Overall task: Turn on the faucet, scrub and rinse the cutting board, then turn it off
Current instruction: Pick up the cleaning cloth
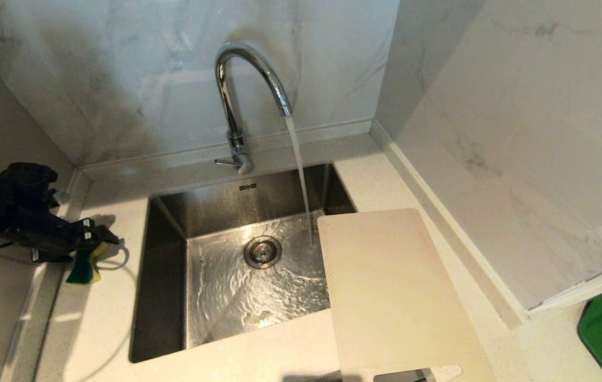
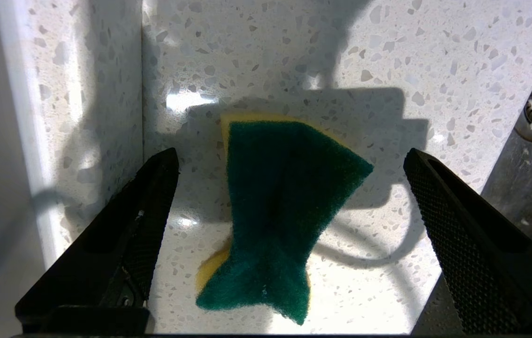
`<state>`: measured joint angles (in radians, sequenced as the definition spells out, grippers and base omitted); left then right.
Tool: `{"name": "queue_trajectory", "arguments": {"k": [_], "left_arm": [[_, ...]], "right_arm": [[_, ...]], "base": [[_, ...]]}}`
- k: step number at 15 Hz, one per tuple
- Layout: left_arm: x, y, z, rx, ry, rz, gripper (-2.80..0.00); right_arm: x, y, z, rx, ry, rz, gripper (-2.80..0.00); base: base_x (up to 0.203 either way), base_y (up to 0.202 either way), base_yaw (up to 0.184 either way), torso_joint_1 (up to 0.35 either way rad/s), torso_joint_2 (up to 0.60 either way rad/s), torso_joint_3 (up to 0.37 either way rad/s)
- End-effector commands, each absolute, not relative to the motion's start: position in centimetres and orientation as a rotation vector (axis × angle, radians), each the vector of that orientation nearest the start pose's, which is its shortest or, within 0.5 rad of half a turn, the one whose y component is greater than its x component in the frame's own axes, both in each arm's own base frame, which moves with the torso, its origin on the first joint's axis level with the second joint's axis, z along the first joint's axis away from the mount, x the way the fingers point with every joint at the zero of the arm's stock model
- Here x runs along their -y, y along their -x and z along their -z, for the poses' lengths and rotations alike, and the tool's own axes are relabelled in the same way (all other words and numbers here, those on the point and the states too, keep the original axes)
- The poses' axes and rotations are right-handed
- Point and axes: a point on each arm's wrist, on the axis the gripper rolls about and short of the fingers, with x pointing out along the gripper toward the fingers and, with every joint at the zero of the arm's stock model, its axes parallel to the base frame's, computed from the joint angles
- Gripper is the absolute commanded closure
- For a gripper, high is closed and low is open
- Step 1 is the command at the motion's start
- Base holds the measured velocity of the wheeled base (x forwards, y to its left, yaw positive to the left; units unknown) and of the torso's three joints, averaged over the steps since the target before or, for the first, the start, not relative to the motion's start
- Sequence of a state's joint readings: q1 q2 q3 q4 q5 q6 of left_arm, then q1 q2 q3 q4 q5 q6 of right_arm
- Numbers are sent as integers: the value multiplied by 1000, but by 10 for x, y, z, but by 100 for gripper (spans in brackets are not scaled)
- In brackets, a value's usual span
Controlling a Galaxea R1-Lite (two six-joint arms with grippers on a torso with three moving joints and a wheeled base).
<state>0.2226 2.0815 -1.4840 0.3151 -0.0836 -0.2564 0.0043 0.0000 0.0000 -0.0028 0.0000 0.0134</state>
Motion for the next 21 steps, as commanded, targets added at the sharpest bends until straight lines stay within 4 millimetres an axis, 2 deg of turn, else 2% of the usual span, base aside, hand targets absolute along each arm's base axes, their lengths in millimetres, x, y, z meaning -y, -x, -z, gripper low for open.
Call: {"name": "queue_trajectory", "arguments": {"k": [1,14,21], "left_arm": [[-84,-388,-141,-897,384,-238,-280],[-62,-391,-142,-906,407,-185,-280],[-69,-395,-130,-899,415,-204,-280]], "right_arm": [[0,23,-76,3,-14,-4,0],[0,23,-76,3,-14,-3,0],[0,23,-76,3,-14,-5,0]], "base": [[0,0,0,0,0,0],[0,0,0,0,0,0],[0,0,0,0,0,0]]}}
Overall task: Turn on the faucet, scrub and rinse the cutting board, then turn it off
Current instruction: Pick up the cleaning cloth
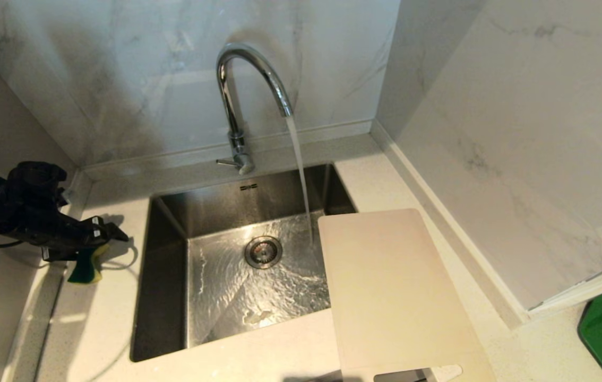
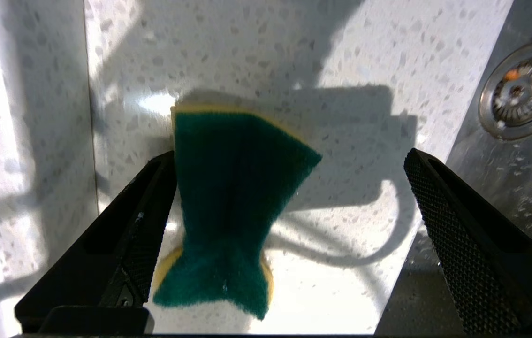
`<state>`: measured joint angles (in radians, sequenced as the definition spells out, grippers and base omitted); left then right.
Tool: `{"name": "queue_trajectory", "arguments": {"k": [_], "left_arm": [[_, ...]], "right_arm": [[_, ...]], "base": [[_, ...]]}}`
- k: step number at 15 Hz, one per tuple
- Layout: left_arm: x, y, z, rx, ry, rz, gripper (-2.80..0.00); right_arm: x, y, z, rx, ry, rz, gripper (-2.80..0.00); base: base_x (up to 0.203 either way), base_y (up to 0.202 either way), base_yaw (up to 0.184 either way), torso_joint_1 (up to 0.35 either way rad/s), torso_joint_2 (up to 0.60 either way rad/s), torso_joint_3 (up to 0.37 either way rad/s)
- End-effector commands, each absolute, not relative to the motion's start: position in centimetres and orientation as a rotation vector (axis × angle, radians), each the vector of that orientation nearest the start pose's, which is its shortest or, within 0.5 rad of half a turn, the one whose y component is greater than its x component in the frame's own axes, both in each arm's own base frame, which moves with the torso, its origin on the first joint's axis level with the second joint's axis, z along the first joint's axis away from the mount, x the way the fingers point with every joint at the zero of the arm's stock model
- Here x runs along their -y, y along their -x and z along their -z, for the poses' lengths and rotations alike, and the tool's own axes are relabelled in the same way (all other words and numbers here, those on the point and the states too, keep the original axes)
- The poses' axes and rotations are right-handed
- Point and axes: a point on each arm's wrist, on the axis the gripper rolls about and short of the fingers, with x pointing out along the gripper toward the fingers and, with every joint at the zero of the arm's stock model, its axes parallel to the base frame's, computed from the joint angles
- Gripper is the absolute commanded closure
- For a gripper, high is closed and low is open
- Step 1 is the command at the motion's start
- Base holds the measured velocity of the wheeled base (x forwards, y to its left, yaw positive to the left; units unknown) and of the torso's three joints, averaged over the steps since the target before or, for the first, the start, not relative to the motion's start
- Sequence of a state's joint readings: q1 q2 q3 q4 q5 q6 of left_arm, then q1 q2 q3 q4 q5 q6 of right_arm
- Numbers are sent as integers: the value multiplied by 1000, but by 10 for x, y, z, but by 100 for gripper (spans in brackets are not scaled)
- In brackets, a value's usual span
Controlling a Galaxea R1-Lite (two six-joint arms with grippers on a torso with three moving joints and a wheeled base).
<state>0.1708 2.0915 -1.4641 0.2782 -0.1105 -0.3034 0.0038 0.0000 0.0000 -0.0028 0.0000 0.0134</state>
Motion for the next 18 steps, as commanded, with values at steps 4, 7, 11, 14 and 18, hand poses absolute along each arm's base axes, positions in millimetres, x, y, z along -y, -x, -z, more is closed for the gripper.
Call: {"name": "queue_trajectory", "arguments": {"k": [4,7,11,14,18], "left_arm": [[-74,-392,-127,-907,422,-216,-280],[-78,-393,-118,-907,426,-223,-280],[-79,-393,-117,-908,425,-222,0],[-79,-393,-118,-905,426,-222,0],[-78,-393,-119,-902,429,-223,0]], "right_arm": [[0,23,-76,2,-14,-4,0],[0,23,-76,3,-14,-4,0],[0,23,-76,3,-14,-4,0],[0,23,-76,3,-14,-4,0],[0,23,-76,3,-14,-5,0]], "base": [[0,0,0,0,0,0],[0,0,0,0,0,0],[0,0,0,0,0,0],[0,0,0,0,0,0],[0,0,0,0,0,0]]}}
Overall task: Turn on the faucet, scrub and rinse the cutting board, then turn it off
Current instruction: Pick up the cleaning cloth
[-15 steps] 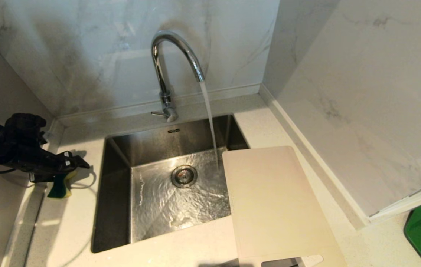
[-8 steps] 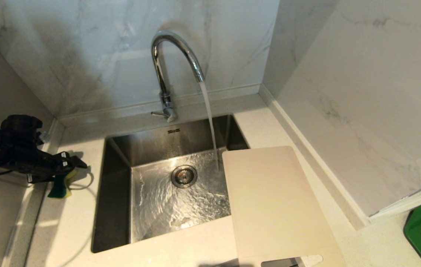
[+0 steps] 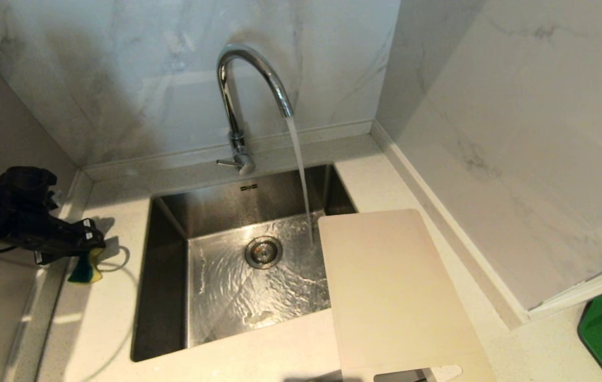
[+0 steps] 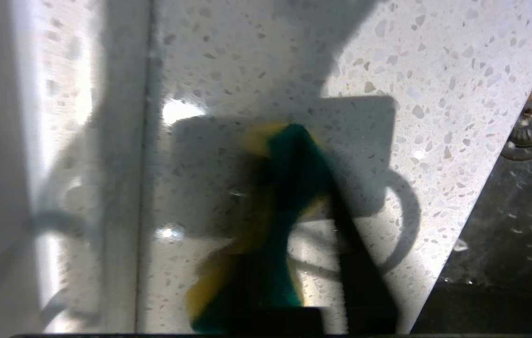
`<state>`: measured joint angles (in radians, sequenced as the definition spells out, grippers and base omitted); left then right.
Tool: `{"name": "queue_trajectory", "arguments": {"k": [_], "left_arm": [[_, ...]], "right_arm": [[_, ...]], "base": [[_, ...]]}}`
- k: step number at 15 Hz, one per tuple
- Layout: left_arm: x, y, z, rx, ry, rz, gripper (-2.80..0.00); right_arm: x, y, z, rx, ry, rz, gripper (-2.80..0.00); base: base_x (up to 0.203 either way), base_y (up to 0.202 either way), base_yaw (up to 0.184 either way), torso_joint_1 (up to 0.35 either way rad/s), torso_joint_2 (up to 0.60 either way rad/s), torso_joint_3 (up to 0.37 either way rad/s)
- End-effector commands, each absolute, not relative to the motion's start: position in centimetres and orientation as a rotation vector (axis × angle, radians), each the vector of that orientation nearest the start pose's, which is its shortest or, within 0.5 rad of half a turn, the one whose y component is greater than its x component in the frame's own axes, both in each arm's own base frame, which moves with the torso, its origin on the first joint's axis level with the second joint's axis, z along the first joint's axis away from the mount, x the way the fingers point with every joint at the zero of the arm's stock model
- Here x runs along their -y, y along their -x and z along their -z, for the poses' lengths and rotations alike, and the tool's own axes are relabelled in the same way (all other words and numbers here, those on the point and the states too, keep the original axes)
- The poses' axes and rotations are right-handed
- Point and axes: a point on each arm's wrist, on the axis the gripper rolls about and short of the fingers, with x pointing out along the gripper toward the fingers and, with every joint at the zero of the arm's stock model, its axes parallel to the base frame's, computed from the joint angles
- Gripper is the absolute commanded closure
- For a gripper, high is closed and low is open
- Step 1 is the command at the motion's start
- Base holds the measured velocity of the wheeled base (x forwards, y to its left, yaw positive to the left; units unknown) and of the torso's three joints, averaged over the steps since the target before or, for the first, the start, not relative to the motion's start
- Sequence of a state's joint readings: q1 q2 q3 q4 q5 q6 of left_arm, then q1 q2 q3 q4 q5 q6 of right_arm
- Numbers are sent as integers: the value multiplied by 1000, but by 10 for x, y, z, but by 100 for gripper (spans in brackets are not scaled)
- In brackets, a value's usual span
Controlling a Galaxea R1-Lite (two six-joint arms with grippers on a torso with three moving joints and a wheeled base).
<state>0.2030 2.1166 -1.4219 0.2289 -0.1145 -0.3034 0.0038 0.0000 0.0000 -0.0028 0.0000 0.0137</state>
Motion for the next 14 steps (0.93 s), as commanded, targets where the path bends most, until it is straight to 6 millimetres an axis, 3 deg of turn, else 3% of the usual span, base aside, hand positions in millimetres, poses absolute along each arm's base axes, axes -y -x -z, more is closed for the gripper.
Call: {"name": "queue_trajectory", "arguments": {"k": [1,5,8,10,14], "left_arm": [[-77,-393,-120,-900,429,-221,0],[-73,-393,-123,-892,438,-215,0],[-66,-392,-141,-849,433,-195,0],[-54,-384,-165,-803,416,-164,0],[-34,-356,-235,-679,384,-102,0]], "right_arm": [[0,23,-76,3,-14,-5,0],[0,23,-76,3,-14,-5,0],[0,23,-76,3,-14,-5,0],[0,23,-76,3,-14,-5,0],[0,23,-76,3,-14,-5,0]], "base": [[0,0,0,0,0,0],[0,0,0,0,0,0],[0,0,0,0,0,0],[0,0,0,0,0,0],[0,0,0,0,0,0]]}}
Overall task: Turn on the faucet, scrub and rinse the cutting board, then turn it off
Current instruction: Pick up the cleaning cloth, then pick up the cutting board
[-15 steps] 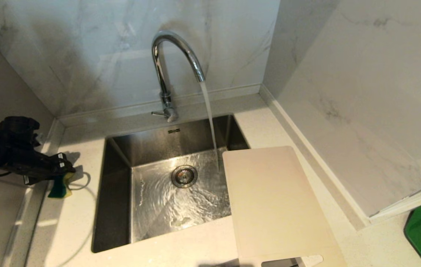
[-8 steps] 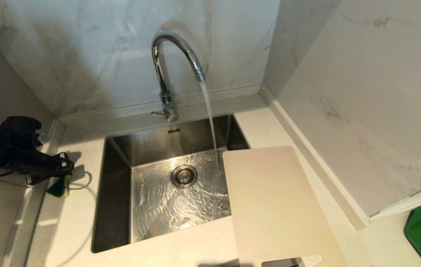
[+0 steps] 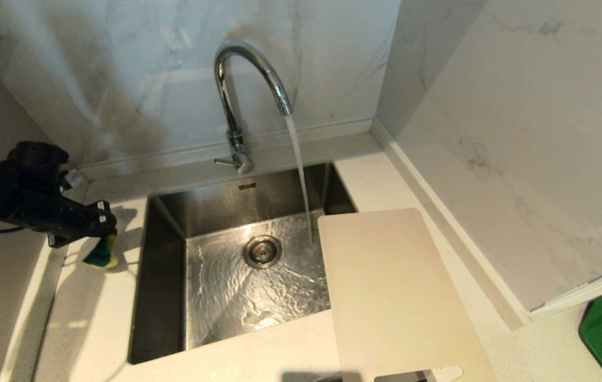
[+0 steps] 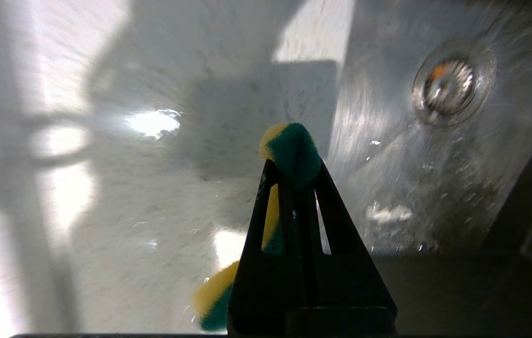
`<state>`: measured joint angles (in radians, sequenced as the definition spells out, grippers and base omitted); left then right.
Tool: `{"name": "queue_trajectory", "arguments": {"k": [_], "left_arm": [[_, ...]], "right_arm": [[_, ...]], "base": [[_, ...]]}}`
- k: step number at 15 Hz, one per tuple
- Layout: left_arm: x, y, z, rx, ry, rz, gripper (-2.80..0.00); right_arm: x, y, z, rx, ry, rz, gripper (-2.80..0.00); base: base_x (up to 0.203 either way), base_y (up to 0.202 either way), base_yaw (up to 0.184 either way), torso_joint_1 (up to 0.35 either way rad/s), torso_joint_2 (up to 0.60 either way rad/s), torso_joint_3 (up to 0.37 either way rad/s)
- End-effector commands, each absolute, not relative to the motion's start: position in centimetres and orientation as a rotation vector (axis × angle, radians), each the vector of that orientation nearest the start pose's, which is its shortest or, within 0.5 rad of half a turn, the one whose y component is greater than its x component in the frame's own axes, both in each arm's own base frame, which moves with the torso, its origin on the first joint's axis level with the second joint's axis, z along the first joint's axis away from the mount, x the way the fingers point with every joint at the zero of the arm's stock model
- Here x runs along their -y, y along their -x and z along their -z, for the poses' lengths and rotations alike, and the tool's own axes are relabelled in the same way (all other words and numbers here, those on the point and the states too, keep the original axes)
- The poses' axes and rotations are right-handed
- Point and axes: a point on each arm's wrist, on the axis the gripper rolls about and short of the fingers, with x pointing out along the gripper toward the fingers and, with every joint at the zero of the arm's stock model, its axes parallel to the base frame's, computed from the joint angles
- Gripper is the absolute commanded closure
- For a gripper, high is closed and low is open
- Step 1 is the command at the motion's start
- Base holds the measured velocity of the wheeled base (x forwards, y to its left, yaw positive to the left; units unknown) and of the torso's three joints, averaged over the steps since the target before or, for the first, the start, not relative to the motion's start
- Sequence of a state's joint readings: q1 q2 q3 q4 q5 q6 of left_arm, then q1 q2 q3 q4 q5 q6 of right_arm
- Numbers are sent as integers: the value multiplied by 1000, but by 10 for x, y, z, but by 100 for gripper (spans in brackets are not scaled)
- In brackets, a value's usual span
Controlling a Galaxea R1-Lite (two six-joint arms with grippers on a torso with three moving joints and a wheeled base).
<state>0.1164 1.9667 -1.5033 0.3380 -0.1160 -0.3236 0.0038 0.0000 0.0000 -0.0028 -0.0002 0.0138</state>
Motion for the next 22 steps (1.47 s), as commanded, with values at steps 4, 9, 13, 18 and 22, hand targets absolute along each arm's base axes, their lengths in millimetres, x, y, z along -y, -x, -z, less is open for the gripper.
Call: {"name": "queue_trajectory", "arguments": {"k": [4,9,13,18,22], "left_arm": [[-28,-315,-310,-503,324,-58,0],[-11,-232,-386,-294,247,18,0],[-4,-155,-422,-125,159,56,0],[-1,-90,-423,-60,121,63,0],[-1,-61,-396,-74,120,51,0]], "right_arm": [[0,23,-76,3,-14,-5,0],[0,23,-76,3,-14,-5,0],[0,23,-76,3,-14,-5,0],[0,23,-76,3,-14,-5,0],[0,23,-76,3,-14,-5,0]], "base": [[0,0,0,0,0,0],[0,0,0,0,0,0],[0,0,0,0,0,0],[0,0,0,0,0,0],[0,0,0,0,0,0]]}}
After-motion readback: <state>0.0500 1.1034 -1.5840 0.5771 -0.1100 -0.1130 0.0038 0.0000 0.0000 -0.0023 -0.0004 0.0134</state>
